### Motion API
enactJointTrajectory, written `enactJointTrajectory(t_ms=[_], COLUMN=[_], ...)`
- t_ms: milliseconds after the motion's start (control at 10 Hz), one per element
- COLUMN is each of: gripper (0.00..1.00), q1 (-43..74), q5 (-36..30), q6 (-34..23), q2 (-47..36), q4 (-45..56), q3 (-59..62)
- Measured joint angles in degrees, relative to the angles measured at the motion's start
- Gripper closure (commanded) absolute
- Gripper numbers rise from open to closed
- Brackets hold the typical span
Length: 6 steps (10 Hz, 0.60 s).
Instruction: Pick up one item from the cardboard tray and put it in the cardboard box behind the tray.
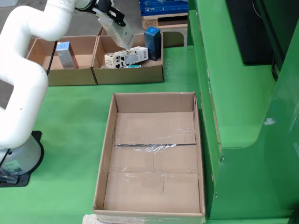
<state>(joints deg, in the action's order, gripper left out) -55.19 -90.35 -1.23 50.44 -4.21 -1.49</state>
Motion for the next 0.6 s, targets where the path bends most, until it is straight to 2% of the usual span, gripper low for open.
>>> enactJointTrajectory(t_ms=[600], gripper=[1.00], q1=[0.79], q5=[-1.75], q6=[0.27], q2=[0.71], q4=[2.63], q3=[-0.09])
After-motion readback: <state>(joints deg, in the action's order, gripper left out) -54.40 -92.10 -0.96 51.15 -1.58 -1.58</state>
